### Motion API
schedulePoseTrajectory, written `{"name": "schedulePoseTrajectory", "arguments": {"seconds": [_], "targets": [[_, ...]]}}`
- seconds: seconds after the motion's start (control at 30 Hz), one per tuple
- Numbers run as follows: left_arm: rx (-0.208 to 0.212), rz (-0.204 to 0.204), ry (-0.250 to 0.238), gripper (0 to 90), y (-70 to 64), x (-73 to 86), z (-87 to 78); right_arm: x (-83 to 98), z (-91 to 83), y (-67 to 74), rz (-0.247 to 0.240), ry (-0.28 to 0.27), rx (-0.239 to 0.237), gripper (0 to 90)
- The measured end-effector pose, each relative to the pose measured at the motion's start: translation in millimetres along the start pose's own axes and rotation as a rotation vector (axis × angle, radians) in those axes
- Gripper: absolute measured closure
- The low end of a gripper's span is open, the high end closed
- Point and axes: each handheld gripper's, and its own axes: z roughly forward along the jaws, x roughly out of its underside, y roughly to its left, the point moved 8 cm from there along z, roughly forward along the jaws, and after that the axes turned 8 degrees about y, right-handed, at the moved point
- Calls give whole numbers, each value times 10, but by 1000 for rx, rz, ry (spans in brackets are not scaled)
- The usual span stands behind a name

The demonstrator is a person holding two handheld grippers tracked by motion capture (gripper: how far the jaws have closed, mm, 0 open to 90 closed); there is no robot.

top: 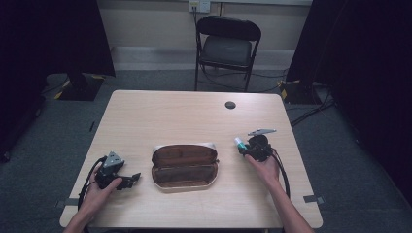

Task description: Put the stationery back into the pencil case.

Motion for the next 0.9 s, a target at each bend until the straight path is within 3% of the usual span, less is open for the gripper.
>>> {"name": "schedulePoseTrajectory", "arguments": {"seconds": [0.1,0.2,0.37,0.53,0.77,0.9], "targets": [[3,0,-1,141,-1,-1,1,28,-83,25,-18,-9,-10,663],[3,0,-1,139,-1,-1,2,47,-152,59,-5,-25,-62,664],[2,1,0,139,-1,-1,1,98,-228,120,-19,-22,-78,663],[0,-1,1,139,-1,1,0,92,-340,171,-40,-55,-82,663],[-7,-5,1,133,2,2,-1,141,-486,256,-63,-74,-116,663],[-10,-3,2,133,6,2,-2,187,-599,376,-94,-94,-156,663]]}}
